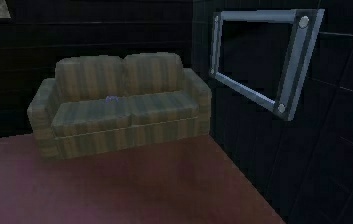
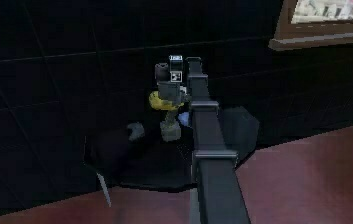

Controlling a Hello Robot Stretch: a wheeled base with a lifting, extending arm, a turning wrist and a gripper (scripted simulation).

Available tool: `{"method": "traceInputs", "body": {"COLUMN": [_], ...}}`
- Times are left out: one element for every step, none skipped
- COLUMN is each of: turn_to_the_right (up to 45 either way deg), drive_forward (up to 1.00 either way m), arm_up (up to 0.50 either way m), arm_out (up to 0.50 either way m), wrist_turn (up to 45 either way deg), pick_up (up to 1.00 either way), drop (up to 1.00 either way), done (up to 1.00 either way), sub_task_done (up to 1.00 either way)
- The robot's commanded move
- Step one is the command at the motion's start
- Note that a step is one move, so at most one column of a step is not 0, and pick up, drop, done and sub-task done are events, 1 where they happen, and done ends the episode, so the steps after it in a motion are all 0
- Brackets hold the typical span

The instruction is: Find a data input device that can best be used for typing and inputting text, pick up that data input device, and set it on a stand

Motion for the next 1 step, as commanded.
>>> {"method": "traceInputs", "body": {"turn_to_the_right": [0.0], "drive_forward": [0.00], "arm_up": [0.00], "arm_out": [0.00], "wrist_turn": [0.0], "pick_up": [0.00], "drop": [0.00], "done": [1.00], "sub_task_done": [0.00]}}
